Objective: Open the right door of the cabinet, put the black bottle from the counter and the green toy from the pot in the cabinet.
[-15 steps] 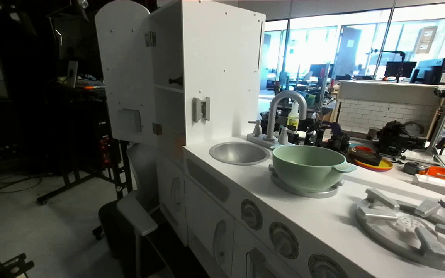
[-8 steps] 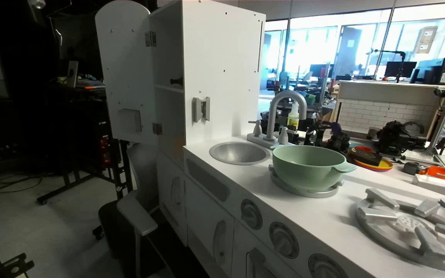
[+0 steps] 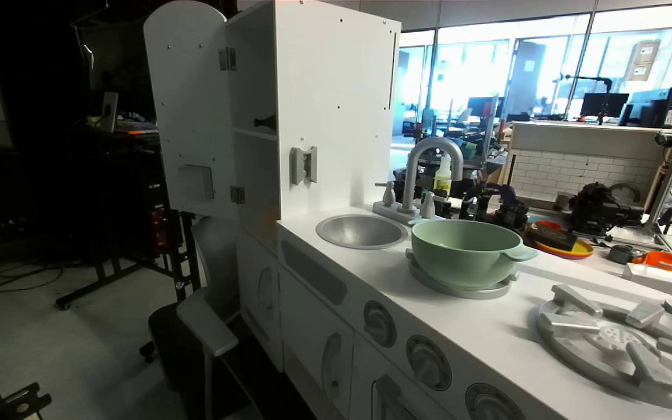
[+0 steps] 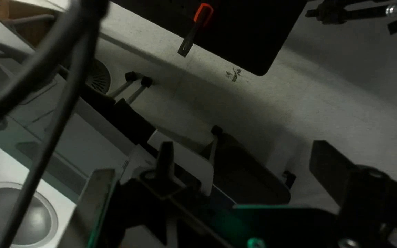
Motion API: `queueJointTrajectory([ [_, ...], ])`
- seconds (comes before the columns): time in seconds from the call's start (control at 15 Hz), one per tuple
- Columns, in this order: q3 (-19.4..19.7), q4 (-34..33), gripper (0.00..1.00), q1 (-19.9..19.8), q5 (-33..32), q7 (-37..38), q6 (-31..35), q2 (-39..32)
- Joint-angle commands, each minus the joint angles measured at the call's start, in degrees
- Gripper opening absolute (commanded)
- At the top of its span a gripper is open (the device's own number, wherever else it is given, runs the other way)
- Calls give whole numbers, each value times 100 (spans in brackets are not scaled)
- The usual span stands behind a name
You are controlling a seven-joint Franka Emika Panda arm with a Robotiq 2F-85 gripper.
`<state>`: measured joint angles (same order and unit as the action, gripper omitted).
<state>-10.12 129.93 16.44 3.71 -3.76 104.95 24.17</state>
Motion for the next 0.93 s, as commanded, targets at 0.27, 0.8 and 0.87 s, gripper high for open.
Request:
queueJointTrajectory([
  [0.27,73,320,100,-498,85,652,-322,487],
  [0.8,17,223,100,-532,23,770,-292,253],
  [0.87,17,221,100,-532,23,772,-292,246],
])
